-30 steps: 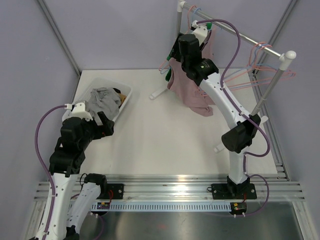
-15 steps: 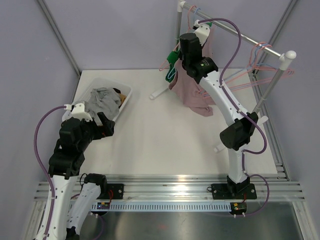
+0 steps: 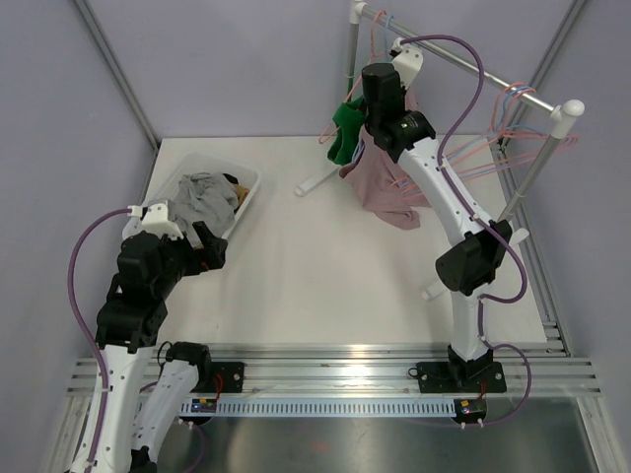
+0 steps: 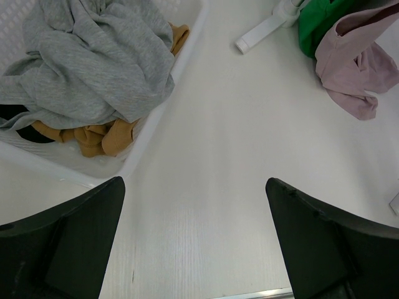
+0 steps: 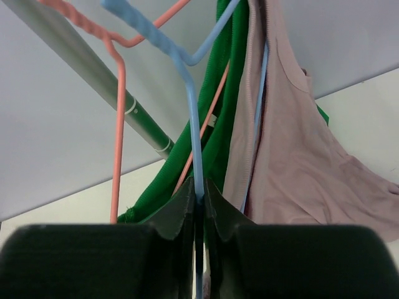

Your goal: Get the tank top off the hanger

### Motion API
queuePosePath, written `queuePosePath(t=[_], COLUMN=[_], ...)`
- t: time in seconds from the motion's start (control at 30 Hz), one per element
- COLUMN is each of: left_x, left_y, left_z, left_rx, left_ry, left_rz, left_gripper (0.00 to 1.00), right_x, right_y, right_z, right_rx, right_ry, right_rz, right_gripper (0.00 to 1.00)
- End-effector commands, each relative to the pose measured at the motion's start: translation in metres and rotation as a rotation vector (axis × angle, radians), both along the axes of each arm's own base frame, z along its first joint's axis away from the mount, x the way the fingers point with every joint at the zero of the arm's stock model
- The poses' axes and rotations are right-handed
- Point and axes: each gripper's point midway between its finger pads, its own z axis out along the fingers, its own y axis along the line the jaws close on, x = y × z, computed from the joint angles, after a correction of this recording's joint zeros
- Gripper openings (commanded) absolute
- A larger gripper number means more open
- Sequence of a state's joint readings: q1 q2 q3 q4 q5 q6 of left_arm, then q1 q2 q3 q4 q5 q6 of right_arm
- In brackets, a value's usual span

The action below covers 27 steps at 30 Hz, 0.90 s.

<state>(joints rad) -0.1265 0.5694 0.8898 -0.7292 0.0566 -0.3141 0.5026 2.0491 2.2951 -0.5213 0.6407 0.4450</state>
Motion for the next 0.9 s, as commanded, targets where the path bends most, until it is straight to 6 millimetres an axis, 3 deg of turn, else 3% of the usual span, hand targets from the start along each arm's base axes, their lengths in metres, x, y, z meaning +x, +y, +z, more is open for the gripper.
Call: queuePosePath(t=[0.0,0.17,0.6,0.87], left_x=[0.005,0.006,0.006,0.006], left_y=[-0.006,-0.006,-0.007,-0.007], left_z=[0.013,0.012,0.012,0.01], left_rx=[-0.005,-0.005,-0.007,-0.007], left_ry=[-0.063,-0.058,-0.058,-0.052], left_rz=[-0.033,-0.038,-0.039,-0.04], left_gripper=[0.99,0.99,0.99,0.99], right_x=[-0.003,-0.01,-0.042,-0.058], right_y=[-0.019,-0.024,-0.042,-0.053], right_z=[0.015,0.03,0.092,0.114], right_rx=[0.012,0.031,0.07,0.069], right_ry=[-0.038,-0.068,-0.18,-0.21], right_rz=[-0.066,-0.072,-0.091,-0.101], right_gripper=[0.12,0.0,0.0,0.0])
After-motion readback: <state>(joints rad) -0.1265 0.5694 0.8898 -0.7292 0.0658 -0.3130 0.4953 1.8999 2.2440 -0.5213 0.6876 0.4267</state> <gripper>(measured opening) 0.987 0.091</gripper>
